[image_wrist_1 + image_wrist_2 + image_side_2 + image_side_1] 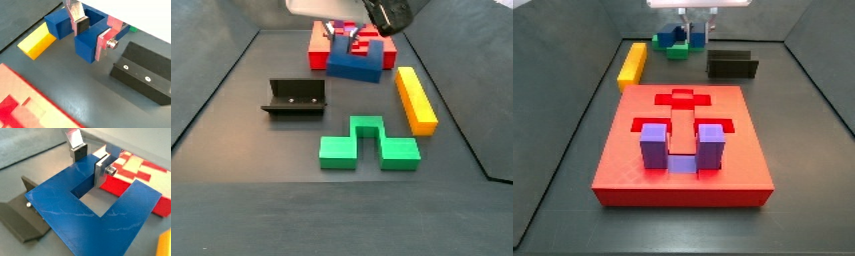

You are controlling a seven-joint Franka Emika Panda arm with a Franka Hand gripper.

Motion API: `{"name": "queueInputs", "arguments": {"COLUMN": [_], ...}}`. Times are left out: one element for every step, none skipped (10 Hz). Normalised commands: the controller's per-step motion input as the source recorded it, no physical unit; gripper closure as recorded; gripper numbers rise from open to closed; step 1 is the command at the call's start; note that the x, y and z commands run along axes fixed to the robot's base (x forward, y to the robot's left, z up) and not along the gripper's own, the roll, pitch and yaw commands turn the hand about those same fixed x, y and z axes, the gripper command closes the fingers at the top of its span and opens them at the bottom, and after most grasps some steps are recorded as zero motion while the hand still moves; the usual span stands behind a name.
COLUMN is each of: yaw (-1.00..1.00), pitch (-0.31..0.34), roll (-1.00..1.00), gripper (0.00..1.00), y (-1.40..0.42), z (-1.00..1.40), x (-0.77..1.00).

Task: Pick up the blue object. Move up. Place the blue object on the fixture. Regrasp the blue object. Move to above the board. Insert the blue object.
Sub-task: Place the blue object on the fixture.

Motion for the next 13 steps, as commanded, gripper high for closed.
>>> {"name": "queueInputs", "arguments": {"yaw": [0.0,0.0,0.01,0.06,0.06,0.04,0.04,0.07,0.1,0.15,0.23,0.28,0.29], "pitch": [0.0,0.0,0.18,0.403,0.517,0.474,0.363,0.323,0.234,0.149,0.12,0.094,0.103], "roll": [-0.42,-0.35,-0.31,-0.23,0.0,-0.1,-0.25,-0.42,-0.69,-0.87,-0.97,-0.97,-0.97], "gripper": [1.0,1.0,1.0,1.0,1.0,1.0,1.0,1.0,1.0,1.0,1.0,1.0,1.0], "y": [-0.12,-0.1,-0.02,0.0,-0.05,-0.04,-0.07,-0.03,0.0,0.0,0.0,0.0,0.0], "z": [0.27,0.34,0.45,0.49,0.43,0.33,0.25,0.2,0.16,0.11,0.12,0.09,0.1], "x": [0.29,0.36,0.47,0.46,0.54,0.57,0.47,0.39,0.27,0.17,0.11,0.07,0.09]}}
